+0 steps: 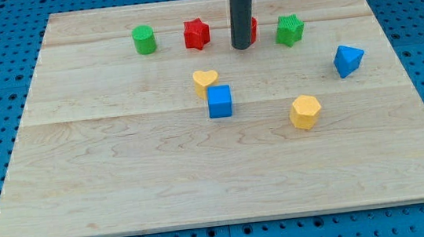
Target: Push the green star slightly top
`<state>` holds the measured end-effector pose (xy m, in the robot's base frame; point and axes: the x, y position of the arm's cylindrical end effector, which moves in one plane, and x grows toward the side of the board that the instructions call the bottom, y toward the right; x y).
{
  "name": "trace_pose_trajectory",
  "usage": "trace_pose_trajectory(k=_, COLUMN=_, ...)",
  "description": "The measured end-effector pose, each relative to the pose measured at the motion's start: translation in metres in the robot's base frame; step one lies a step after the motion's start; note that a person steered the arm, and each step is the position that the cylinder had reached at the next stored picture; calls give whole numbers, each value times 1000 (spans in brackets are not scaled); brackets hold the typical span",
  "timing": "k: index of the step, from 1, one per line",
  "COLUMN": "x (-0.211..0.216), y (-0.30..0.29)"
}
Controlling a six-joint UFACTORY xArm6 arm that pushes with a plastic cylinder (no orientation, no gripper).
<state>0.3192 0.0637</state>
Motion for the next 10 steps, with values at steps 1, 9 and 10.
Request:
trace_pose_trajectory(k=1, x=21, y=-12)
trace_pose_trajectory(k=9, x=6, y=48)
trace_pose_trajectory(k=10, x=6, y=81)
